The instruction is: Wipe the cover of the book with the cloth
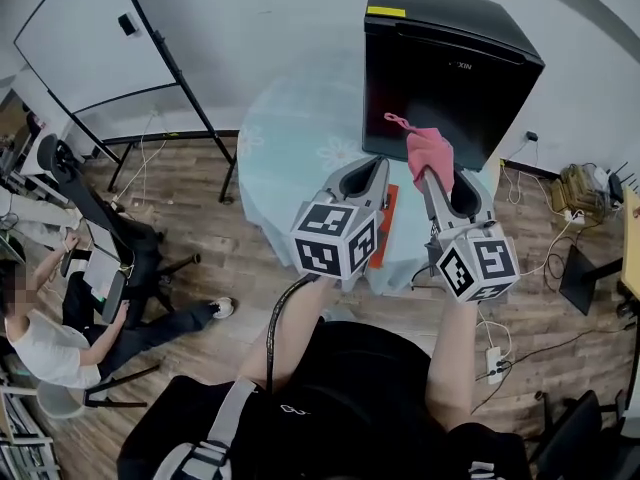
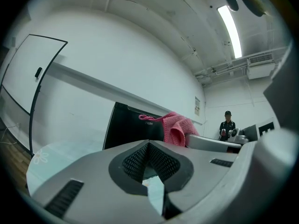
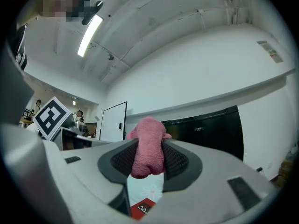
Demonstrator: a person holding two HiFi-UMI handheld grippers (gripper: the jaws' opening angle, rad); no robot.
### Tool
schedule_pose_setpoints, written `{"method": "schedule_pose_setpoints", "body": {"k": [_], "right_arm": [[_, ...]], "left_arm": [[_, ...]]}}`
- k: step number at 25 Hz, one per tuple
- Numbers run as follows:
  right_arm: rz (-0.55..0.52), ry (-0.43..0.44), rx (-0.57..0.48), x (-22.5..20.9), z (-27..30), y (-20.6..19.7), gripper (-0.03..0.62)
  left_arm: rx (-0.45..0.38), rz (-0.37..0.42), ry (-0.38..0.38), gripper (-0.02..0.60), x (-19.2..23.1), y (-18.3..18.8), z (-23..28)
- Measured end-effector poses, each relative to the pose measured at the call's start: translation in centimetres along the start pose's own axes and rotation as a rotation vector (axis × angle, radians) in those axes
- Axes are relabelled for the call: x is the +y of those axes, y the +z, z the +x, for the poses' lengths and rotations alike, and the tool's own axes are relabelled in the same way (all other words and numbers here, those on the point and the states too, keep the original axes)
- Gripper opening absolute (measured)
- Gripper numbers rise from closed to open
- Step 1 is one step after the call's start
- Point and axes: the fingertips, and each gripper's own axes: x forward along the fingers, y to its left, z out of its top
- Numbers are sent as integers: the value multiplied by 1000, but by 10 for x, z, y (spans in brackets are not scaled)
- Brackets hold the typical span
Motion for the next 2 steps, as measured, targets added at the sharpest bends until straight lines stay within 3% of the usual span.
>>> {"method": "schedule_pose_setpoints", "body": {"k": [2], "right_arm": [[3,1,-3,-1,0,0,150]], "left_arm": [[-5,5,-4,12,-2,3,1]]}}
